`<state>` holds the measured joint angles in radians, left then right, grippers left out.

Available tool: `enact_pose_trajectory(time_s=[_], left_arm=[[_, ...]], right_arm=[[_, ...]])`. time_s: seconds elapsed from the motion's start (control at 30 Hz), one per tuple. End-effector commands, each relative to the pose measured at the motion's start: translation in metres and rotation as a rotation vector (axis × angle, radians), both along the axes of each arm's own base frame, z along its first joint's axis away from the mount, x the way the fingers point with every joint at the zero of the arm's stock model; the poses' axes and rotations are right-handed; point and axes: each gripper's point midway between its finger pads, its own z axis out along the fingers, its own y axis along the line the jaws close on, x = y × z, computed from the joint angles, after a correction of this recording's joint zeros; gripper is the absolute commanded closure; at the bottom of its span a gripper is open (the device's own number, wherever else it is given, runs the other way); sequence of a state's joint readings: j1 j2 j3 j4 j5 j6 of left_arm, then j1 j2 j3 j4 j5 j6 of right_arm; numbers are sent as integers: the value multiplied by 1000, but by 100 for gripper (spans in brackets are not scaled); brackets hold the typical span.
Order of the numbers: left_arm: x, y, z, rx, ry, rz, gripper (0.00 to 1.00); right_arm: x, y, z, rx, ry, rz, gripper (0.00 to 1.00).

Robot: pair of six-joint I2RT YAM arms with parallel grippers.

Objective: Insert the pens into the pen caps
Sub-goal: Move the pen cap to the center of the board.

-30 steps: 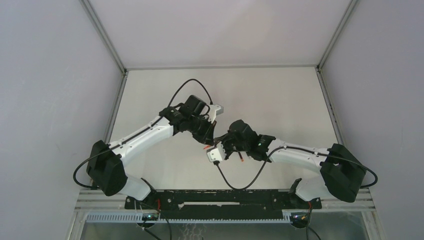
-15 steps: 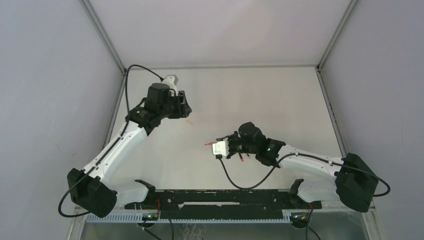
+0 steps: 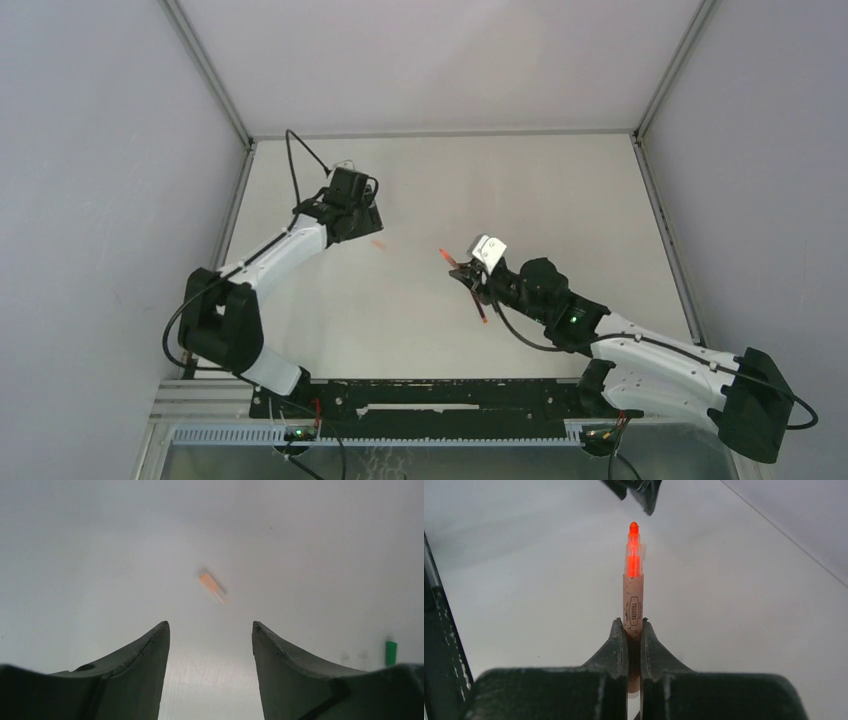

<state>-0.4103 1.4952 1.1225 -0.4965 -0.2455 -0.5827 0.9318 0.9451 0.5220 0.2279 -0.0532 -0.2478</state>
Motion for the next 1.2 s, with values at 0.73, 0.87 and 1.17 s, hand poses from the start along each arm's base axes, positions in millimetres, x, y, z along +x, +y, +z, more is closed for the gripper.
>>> enact_pose_trajectory(time_s=[0.73,0.87,1.17], left_arm=[[91,-14,-42,429,153,-589,35],[93,-4,-53,380,204,-580,35],[83,9,-80,412,294,-562,36]], right_arm=[[-13,-54,16,104,141,-208,100],[-13,-52,12,104,160,-212,100],[-11,-54,13,72,117,-205,100]])
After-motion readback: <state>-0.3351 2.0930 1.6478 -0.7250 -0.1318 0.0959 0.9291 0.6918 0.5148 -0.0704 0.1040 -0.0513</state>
